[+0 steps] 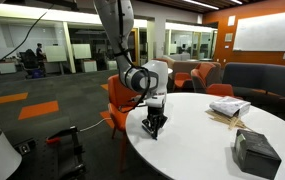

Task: Put the pen in the mug

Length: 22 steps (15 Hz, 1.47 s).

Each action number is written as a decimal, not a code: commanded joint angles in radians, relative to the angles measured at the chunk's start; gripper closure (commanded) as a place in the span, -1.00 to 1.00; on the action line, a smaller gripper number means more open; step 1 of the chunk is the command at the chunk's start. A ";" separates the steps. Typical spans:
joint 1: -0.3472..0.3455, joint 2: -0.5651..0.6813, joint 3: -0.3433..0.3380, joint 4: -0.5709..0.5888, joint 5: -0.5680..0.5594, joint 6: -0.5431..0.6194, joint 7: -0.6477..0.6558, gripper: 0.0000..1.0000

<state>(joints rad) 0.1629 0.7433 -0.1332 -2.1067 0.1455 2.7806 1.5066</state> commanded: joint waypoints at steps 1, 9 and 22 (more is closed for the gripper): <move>0.008 0.004 -0.005 0.003 0.028 -0.002 -0.050 1.00; 0.063 -0.108 -0.065 -0.035 -0.016 -0.022 -0.064 1.00; 0.064 -0.074 -0.040 -0.065 -0.004 -0.020 -0.154 -0.34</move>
<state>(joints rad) 0.2163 0.6562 -0.1659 -2.1823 0.1324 2.7698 1.3773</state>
